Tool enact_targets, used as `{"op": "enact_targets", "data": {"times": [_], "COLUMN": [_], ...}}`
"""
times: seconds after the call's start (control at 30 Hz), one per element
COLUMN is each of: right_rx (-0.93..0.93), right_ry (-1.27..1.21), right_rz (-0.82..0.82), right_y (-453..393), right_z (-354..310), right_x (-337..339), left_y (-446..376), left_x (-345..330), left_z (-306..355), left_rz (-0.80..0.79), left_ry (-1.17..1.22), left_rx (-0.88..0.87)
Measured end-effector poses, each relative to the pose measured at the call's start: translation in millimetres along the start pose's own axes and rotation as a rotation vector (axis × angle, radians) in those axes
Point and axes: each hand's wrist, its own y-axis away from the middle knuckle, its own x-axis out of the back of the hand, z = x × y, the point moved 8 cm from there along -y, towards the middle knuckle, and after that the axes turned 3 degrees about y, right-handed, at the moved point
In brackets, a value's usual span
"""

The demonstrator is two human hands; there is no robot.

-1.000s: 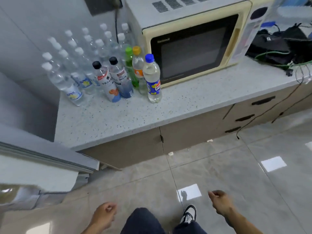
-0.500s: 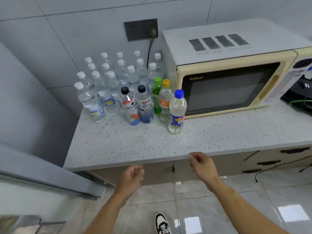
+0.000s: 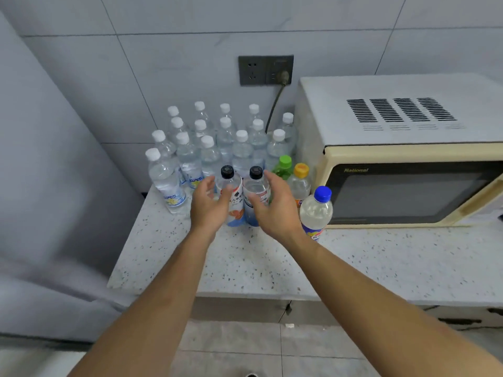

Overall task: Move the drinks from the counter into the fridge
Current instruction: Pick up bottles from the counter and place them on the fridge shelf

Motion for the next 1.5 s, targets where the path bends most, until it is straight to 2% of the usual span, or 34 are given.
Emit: {"op": "enact_targets", "data": {"times": [0.1,0.2,0.33,0.47,0.73,0.8,0.93,1.03,1.27,1.5], "right_rx": [-0.016,-0.081,-0.148,-0.177,-0.005,0.03,0.077,0.121,-0.089,-0.189], "right_ry": [0.055,0.125,0.144,0.106,0.087,0.069,0.098,0.073,-0.082,-0.176], "right_rz": [0.006,-0.092,-0.193,-0.176,-0.125,-0.122,-0.221,-0.232,-0.288,-0.267], "right_y": [-32.9,-54.9,-68.1,-65.5,-23.2,-11.1,13.0,26.4,57.3,60.2], "right_z": [-5.6,2.0,11.7,19.8,2.0,-3.8,-2.9,2.4,57.4,79.5], "right_x": [-7.3,-23.1,-40.1,-36.6,-9.5,-3.5,-10.9,-18.2,-34.3,-54.1], "left_y": [-24.4,-42.5,-47.8,-37.3,9.2,22.1,51.4,62.2,64.5,52.7], "left_x": [-5.6,-13.5,-31.4,-27.5,20.8,31.6,40.7,42.5,34.2,22.2], "left_z": [13.3,15.5,13.1,11.9,14.2,12.6,-7.2,-15.5,-62.0,-115.7], "left_rz": [-0.017,-0.064,-0.175,-0.147,-0.037,-0.061,-0.129,-0.121,-0.189,-0.258], "left_ry": [-0.094,-0.192,-0.177,-0.141,-0.098,-0.099,-0.127,-0.137,0.029,0.002], "left_rx": [-0.041,-0.025,0.016,-0.024,-0.128,-0.13,-0.094,-0.102,-0.017,0.099]}}
